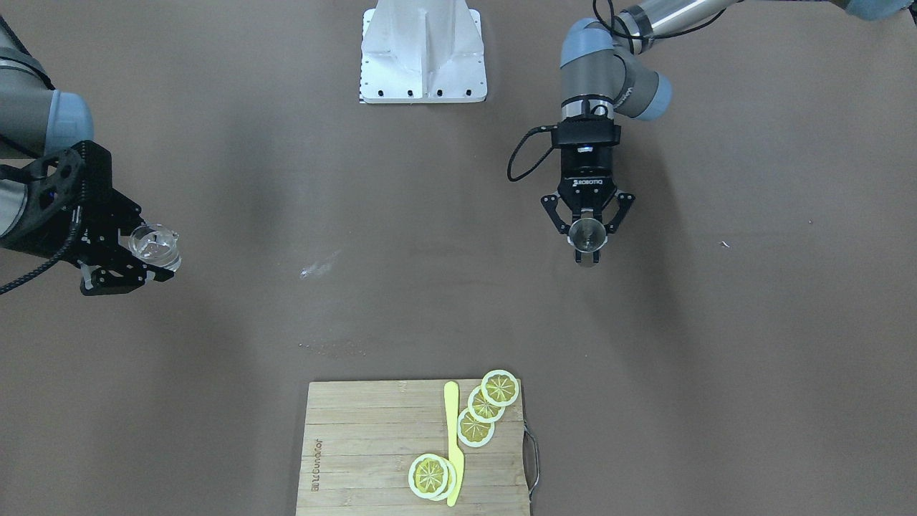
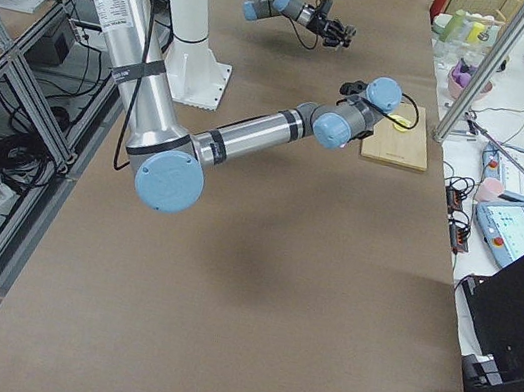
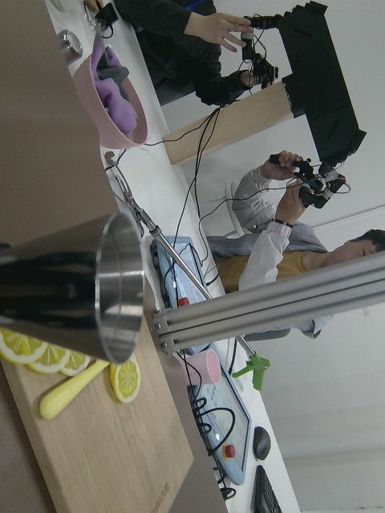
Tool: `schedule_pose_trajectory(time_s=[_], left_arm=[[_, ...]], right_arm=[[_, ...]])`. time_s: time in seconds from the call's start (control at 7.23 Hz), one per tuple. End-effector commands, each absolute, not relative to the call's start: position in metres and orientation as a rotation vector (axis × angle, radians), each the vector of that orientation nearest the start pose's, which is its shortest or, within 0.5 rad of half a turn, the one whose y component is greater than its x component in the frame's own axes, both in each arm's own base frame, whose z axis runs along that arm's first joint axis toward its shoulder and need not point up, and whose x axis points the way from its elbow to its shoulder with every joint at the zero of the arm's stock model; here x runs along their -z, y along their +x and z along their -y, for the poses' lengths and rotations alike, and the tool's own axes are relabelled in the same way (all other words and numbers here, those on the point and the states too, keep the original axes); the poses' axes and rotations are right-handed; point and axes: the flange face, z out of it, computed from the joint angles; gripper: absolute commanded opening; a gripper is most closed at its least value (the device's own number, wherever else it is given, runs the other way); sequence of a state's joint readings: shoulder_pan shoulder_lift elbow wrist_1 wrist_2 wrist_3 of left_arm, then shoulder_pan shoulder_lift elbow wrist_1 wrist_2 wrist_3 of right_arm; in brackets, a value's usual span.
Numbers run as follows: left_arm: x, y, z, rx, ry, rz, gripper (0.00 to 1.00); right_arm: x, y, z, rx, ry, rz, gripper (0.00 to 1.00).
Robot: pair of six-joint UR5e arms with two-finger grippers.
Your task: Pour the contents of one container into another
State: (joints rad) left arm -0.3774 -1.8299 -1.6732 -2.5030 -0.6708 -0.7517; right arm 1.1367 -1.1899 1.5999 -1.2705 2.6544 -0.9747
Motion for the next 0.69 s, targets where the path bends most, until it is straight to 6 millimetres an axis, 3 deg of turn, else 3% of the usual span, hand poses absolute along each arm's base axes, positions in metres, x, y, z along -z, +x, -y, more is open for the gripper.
schedule_pose_trajectory(time_s=[0.0,0.28,0.41,0.55], left_arm=[[-0.428,0.392,0.383,0.257,1.316,-0.621,0.0],[-0.489,0.345,0.363,0.268,1.322,-0.648,0.0],[-0.522,0.327,0.355,0.276,1.328,-0.665,0.0],[-0.537,0.314,0.349,0.299,1.34,-0.705,0.0]], right_arm=[[-0.415,-0.198,0.594,1.564,1.045,0.945,0.0],[-0.449,-0.197,0.603,1.565,1.069,0.935,0.0],[-0.457,-0.197,0.602,1.549,1.082,0.936,0.0],[-0.466,-0.197,0.601,1.522,1.09,0.944,0.0]])
